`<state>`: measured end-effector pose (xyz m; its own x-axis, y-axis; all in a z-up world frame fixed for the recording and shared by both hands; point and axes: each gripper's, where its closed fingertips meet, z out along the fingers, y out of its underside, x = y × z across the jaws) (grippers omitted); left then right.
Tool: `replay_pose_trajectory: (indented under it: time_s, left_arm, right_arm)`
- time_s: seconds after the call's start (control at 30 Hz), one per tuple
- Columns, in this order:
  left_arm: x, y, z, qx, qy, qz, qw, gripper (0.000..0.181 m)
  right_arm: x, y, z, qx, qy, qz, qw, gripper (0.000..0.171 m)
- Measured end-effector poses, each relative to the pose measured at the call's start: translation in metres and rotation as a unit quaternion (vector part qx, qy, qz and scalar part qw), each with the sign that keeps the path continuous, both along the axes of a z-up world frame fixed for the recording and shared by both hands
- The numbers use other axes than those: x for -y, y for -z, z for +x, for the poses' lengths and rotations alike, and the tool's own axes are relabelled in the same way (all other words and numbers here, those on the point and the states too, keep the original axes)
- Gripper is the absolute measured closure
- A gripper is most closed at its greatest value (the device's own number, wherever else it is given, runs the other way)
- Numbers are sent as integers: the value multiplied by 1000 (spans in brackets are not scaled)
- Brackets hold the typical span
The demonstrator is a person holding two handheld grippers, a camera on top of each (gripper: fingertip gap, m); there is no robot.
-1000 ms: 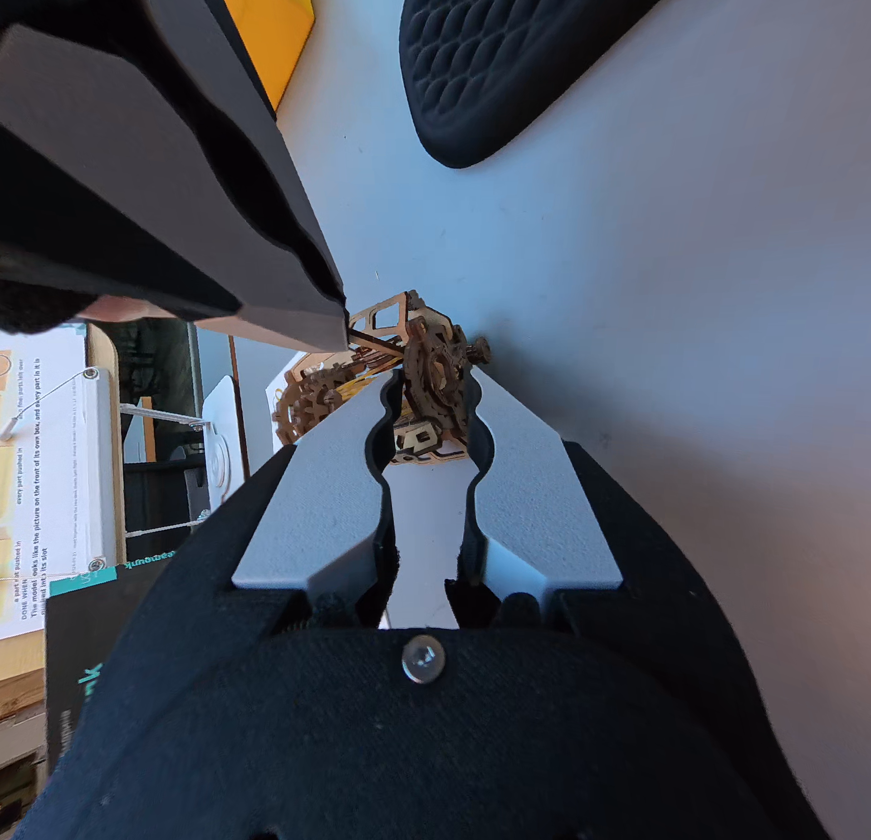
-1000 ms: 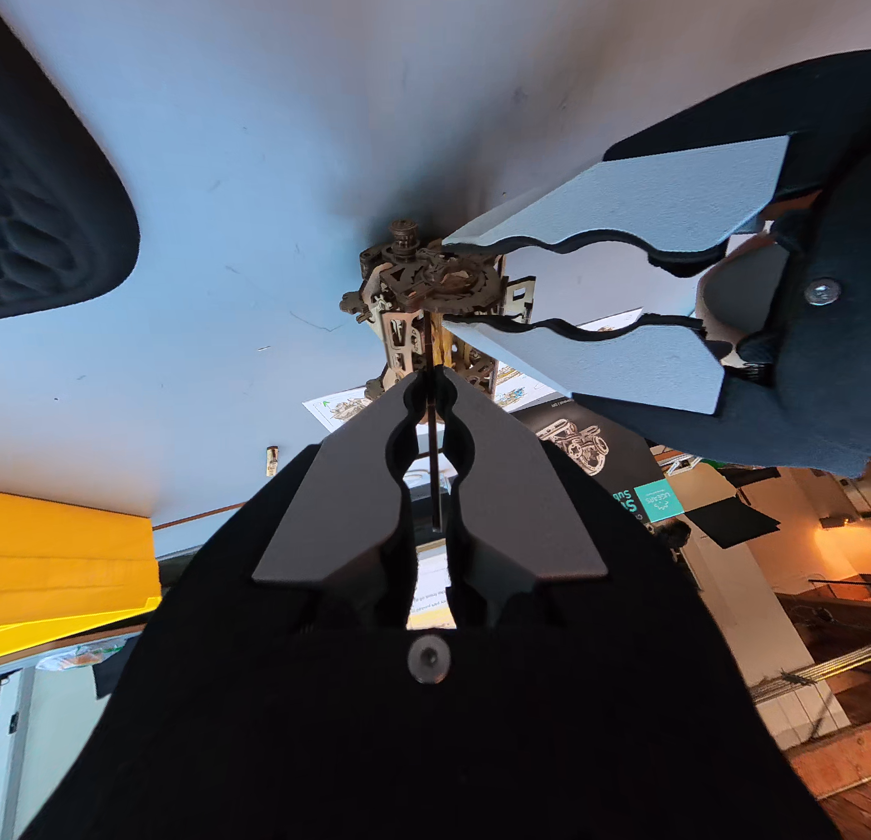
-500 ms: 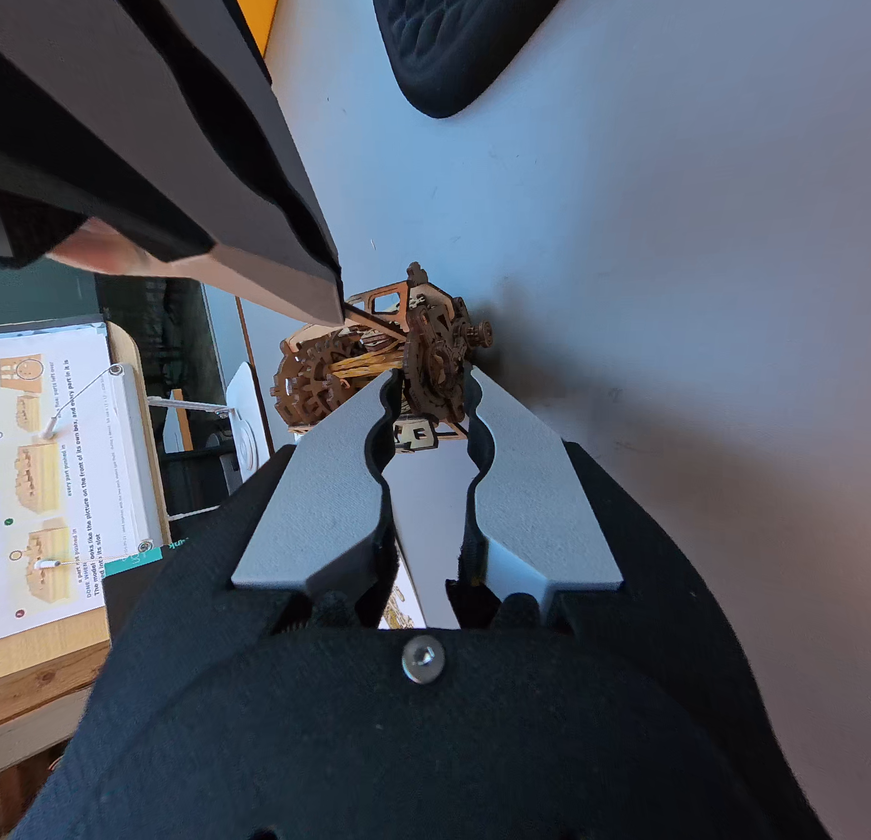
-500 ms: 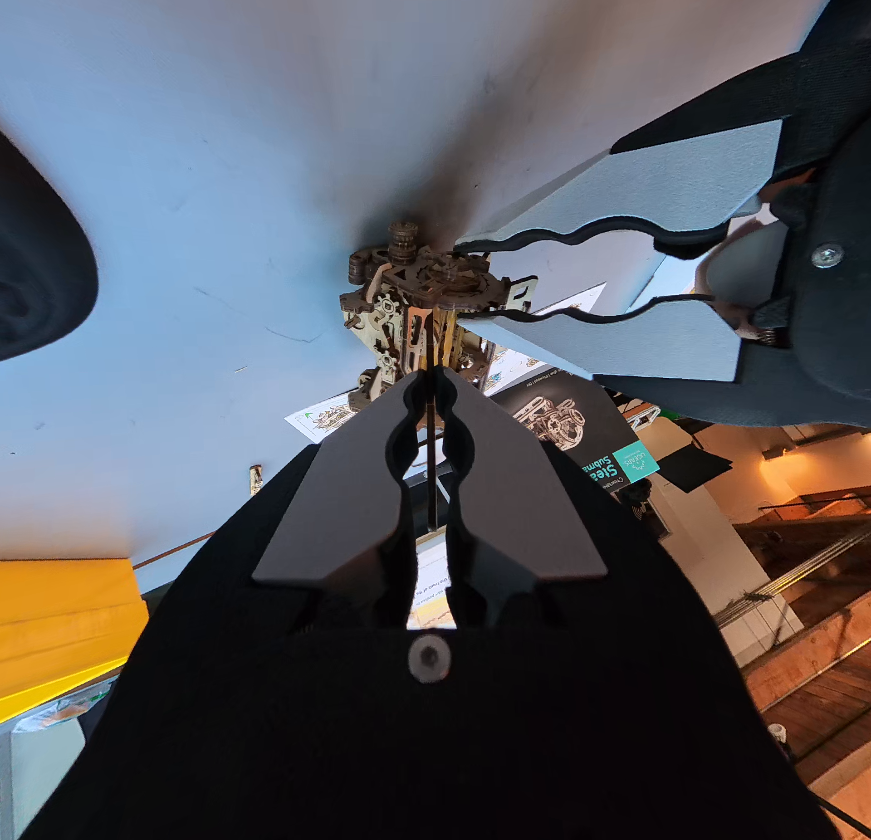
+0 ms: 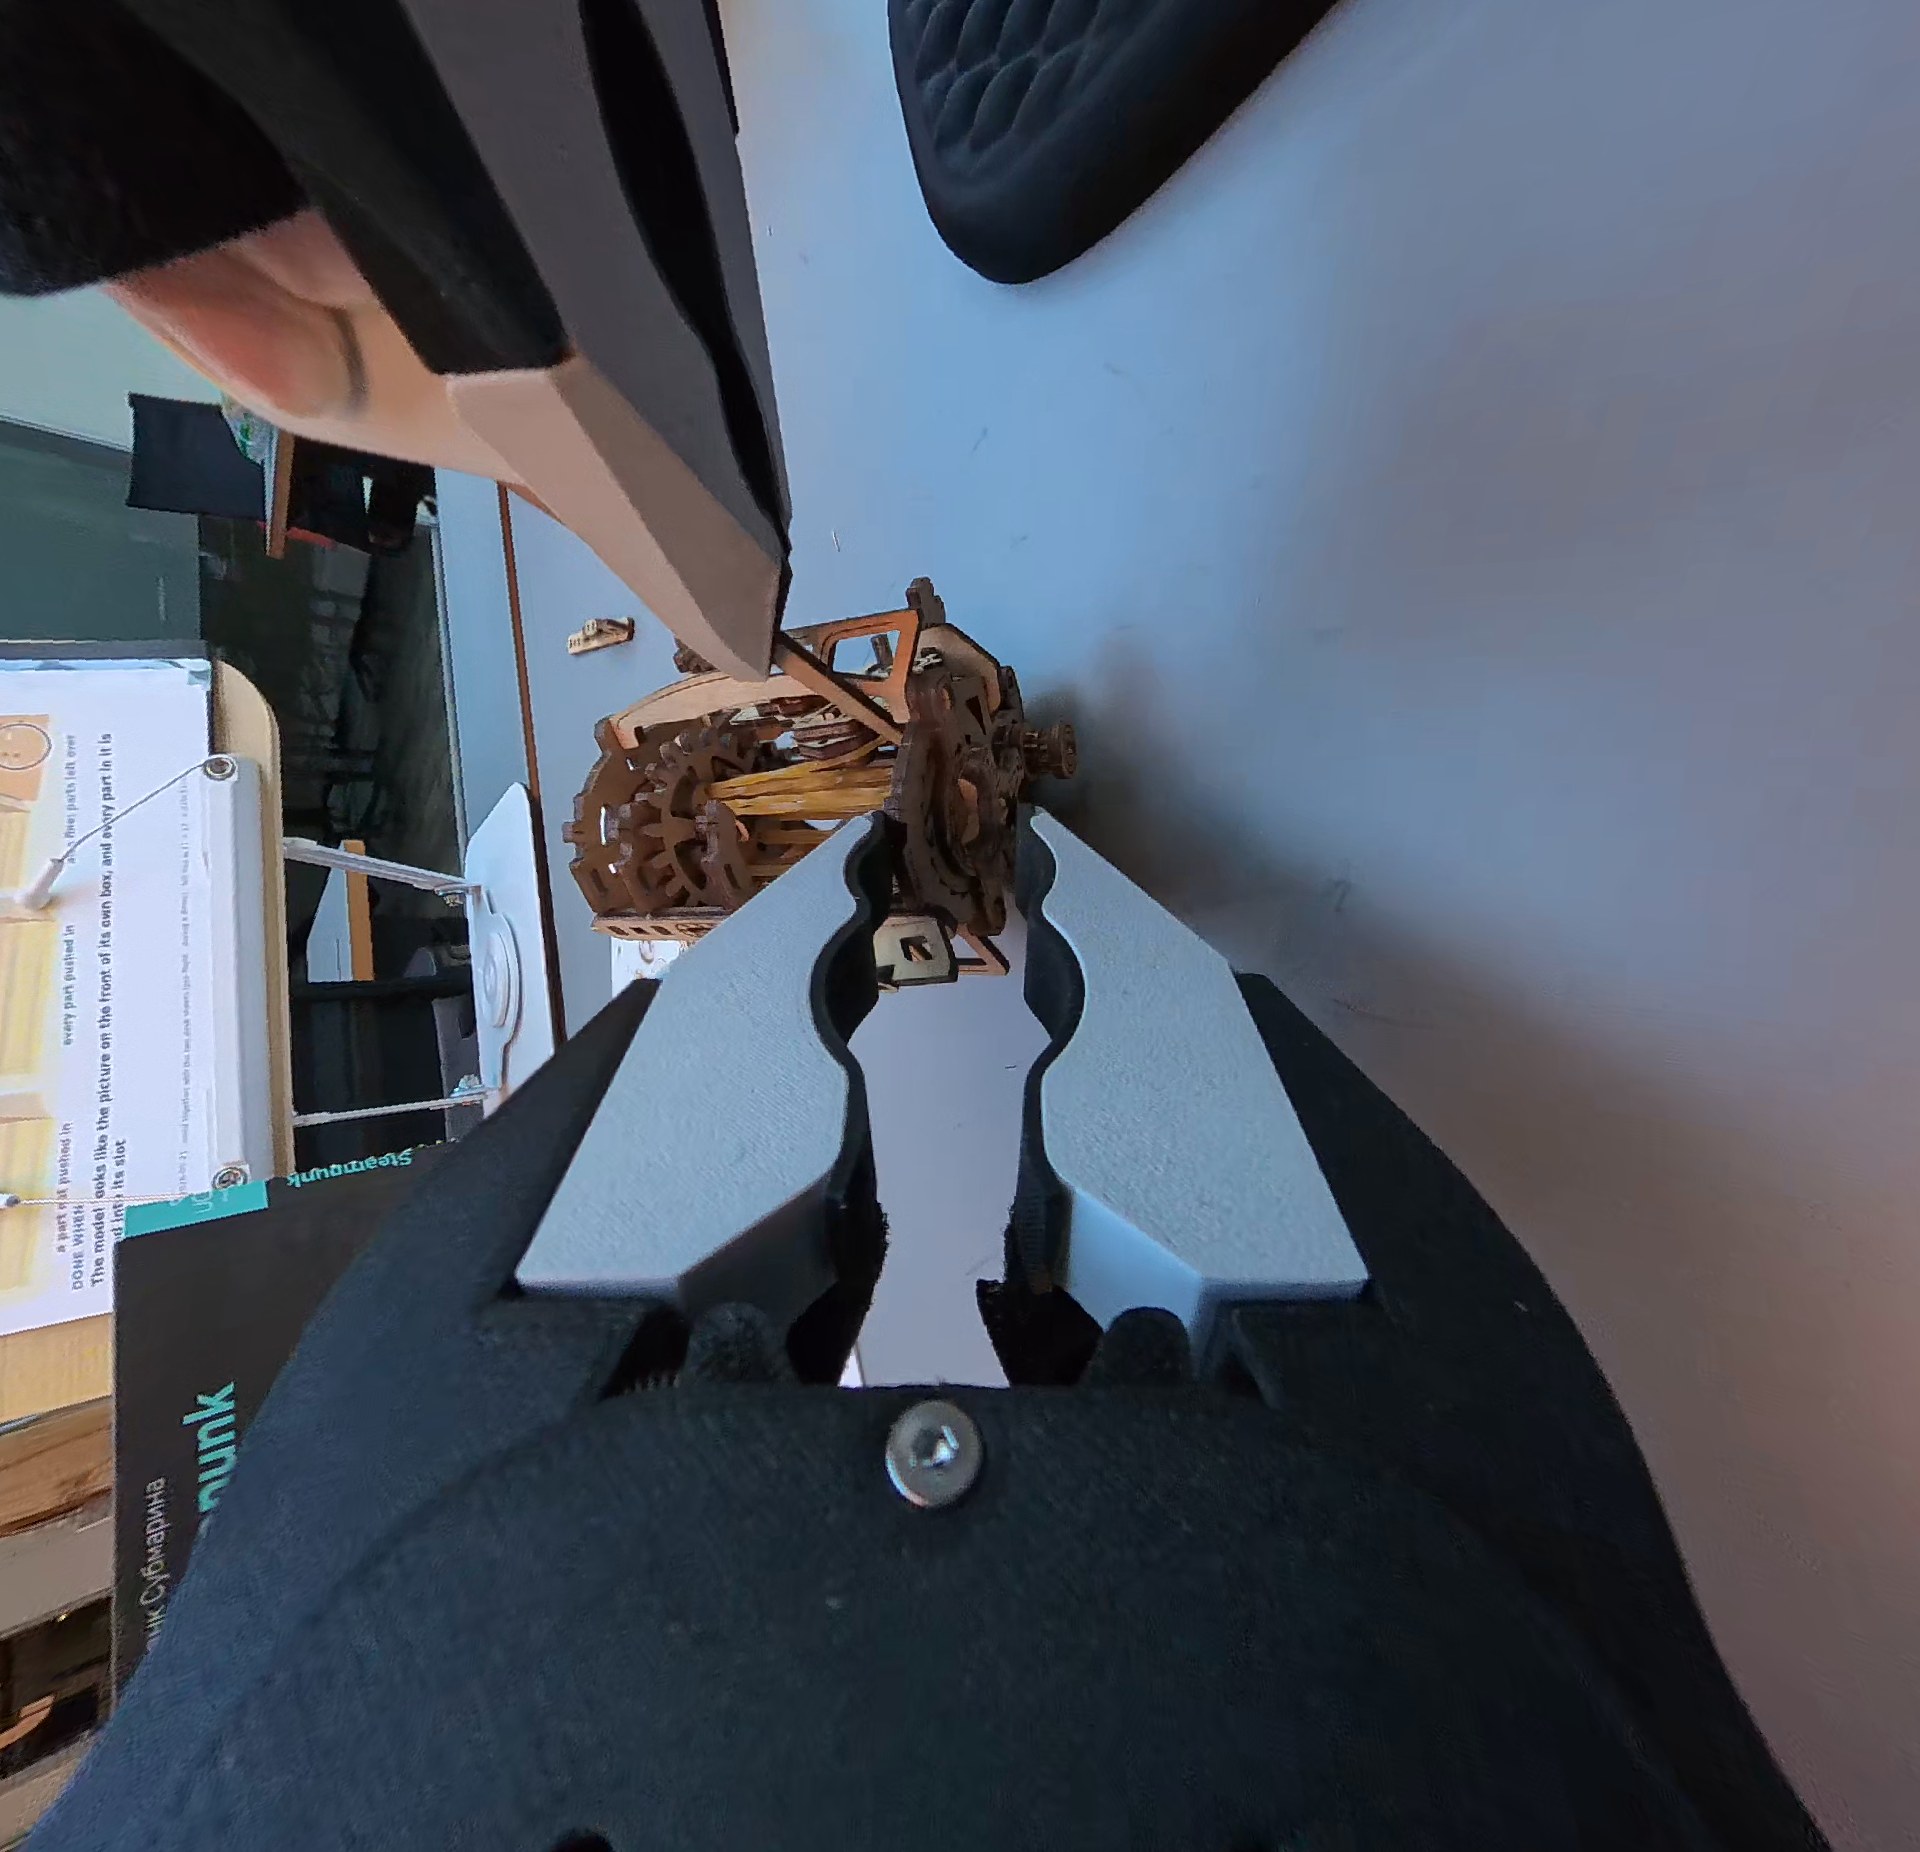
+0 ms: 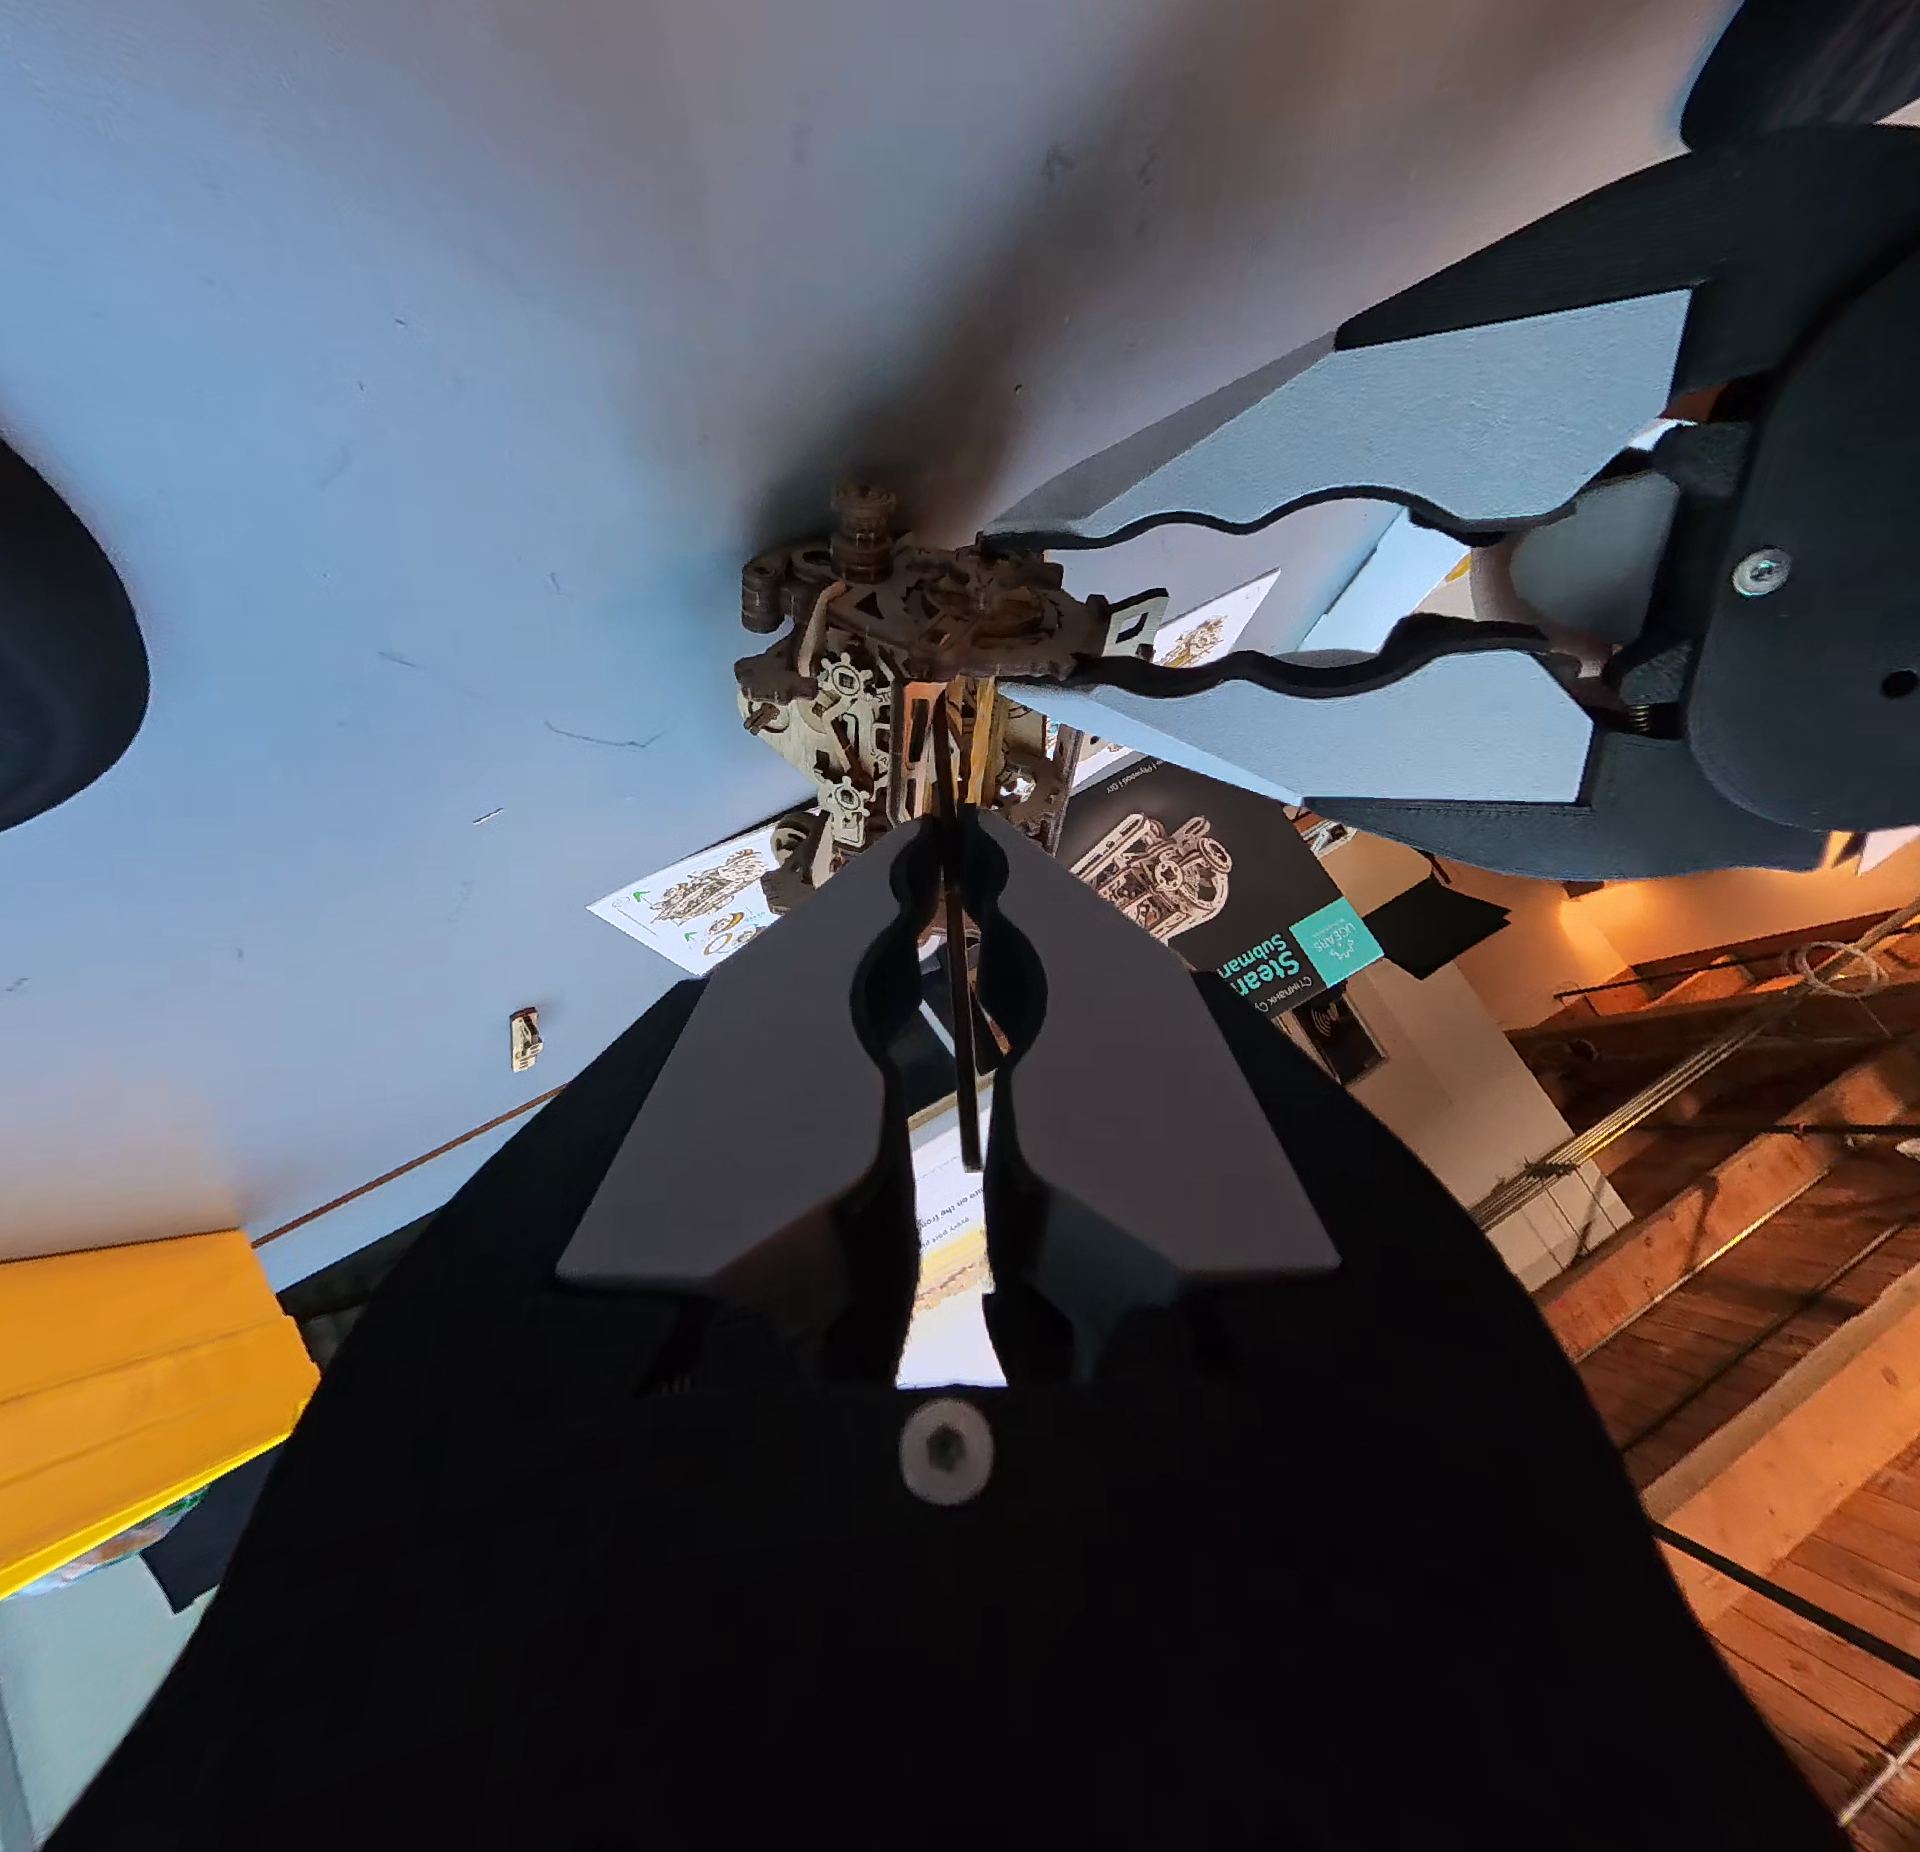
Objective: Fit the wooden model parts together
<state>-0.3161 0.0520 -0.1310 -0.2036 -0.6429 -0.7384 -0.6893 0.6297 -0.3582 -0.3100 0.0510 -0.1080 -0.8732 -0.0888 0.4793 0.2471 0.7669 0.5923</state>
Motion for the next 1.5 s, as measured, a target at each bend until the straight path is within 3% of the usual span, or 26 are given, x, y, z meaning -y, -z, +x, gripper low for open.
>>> replay_pose_trajectory:
  time_s: [1.1, 1.5]
  left_arm:
    - [-4, 0, 0, -16, 8, 6, 1000, 162]
    - [-7, -3, -3, -7, 2, -12, 1000, 162]
  right_arm:
    - [-6, -6, 5, 9, -28, 42, 999, 170]
    - [-1, -5, 3, 49, -84, 77, 992, 169]
